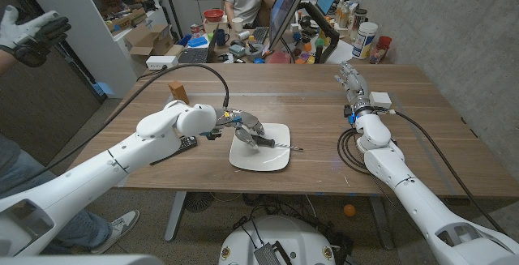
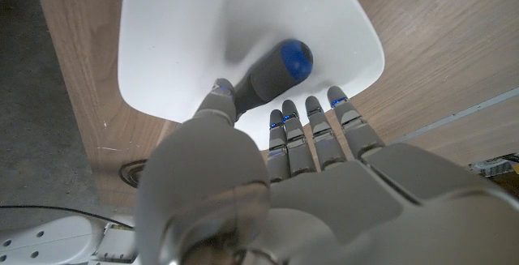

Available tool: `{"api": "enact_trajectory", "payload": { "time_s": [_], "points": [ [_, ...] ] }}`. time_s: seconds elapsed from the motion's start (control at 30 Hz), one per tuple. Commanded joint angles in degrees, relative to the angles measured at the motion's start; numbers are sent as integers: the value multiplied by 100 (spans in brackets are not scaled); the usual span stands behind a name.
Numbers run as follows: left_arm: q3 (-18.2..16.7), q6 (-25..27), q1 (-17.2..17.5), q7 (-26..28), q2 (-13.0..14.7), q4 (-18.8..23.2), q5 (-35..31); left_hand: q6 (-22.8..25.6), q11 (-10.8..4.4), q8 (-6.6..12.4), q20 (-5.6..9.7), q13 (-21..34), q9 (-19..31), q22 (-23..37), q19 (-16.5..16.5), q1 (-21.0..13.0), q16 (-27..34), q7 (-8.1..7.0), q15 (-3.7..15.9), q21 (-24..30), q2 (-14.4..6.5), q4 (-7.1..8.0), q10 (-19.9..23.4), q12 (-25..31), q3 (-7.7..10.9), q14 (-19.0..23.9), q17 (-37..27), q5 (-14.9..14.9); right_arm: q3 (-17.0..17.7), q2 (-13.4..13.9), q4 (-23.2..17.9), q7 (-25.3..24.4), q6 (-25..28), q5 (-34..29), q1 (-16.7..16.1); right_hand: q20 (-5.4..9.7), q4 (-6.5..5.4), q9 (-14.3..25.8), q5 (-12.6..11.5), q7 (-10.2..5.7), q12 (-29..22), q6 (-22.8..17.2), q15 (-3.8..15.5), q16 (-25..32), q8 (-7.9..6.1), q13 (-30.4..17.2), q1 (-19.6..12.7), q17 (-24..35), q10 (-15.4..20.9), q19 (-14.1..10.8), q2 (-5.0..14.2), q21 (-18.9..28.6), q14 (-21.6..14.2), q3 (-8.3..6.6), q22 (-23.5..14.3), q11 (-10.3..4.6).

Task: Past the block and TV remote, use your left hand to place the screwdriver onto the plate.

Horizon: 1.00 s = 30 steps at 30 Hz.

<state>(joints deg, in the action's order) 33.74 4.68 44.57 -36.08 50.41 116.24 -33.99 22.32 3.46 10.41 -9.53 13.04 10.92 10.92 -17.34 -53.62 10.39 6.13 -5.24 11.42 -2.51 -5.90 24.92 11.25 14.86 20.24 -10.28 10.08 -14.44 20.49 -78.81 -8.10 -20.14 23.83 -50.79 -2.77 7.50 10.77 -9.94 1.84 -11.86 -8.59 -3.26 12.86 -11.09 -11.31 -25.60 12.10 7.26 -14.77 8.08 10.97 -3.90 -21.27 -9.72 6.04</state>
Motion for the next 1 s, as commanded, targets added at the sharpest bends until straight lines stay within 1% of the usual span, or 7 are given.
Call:
{"api": "enact_trajectory", "payload": {
  "time_s": [0.03, 0.17, 0.33, 0.47, 0.73, 0.9, 1.0],
  "points": [
    [-421, 168, 161, 575, -123, 80, 677, 83, -21, 66, 13, 6, 14, 20, -29, 41, 52, -4, 10, 33, -92, 37, 39, 40, 45, 90, -10, 38, 36, 56, -75, 24, 23, 33, -74, 6, -9, 21, -23, -11, 5, -72, -3, 13, -26, -19, 35, 26, 61, 5, -12, 3, -62, 40, -15, -15],
    [-750, 212, 280, 1062, -367, -2, 1409, 77, -15, 65, 16, 4, 15, 22, -30, 69, 55, -31, 21, 40, -154, 61, 42, 49, 62, 96, -15, 37, 56, 136, -99, 123, -10, 47, -113, 5, -11, 21, -23, -12, 5, -73, -2, 15, -25, -19, 37, 27, 62, 6, -9, 4, -67, 43, -15, -12],
    [-1291, 100, 578, 2021, -1046, -307, 2866, 59, -18, 63, -15, 2, 21, 28, 3, 241, 83, -73, 15, 47, -397, 211, -10, 53, 94, 130, -47, 45, 106, 370, -255, 336, -76, 37, -195, 8, -15, 21, -24, -23, -2, -99, -1, 18, -35, -19, 40, 30, 83, 3, 0, 6, -75, 44, -16, -21],
    [-1426, -52, 568, 2496, -1350, -509, 3622, 67, 6, 69, -13, 2, 23, 32, 33, 341, 91, -85, -4, 46, -486, 285, -15, 62, 93, 143, -57, 55, 207, 564, -327, 609, -208, 130, -223, 13, -21, 22, -26, -21, -16, -168, -5, 17, -59, -19, 37, 33, 122, -4, 24, 10, -72, 38, -16, -11],
    [-1375, -57, 718, 3961, -1749, -489, 3762, 142, 37, 99, -54, 7, 27, 43, 9, 545, 114, -141, -16, 80, -632, 434, -34, 82, 88, 201, -71, 75, 421, 773, 193, 1473, -760, 491, 119, -40, -30, 27, -20, -123, -73, -263, 16, 86, -80, -26, 39, 40, 293, -54, 44, 31, -254, 40, -16, -61],
    [-1550, -444, 682, 4294, -1962, -840, 4312, 136, 58, 92, -92, 15, 30, 49, 83, 678, 87, -146, -33, 64, -708, 532, -61, 88, 87, 130, -79, 84, 440, 735, 466, 1704, -1091, 494, 391, -45, -28, 27, -17, -131, -70, -265, 10, 74, -77, -28, 48, 39, 294, -46, 24, 27, -233, 51, -17, -63],
    [-1695, -916, 637, 4291, -2016, -1152, 4686, 132, 66, 89, -112, 20, 31, 50, 140, 745, 76, -135, -56, 48, -730, 579, -90, 86, 84, 97, -81, 89, 427, 695, 425, 1554, -1291, 291, 448, -47, -27, 28, -16, -130, -64, -267, -1, 64, -76, -29, 51, 38, 287, -35, 17, 22, -214, 56, -17, -58]
  ]
}}
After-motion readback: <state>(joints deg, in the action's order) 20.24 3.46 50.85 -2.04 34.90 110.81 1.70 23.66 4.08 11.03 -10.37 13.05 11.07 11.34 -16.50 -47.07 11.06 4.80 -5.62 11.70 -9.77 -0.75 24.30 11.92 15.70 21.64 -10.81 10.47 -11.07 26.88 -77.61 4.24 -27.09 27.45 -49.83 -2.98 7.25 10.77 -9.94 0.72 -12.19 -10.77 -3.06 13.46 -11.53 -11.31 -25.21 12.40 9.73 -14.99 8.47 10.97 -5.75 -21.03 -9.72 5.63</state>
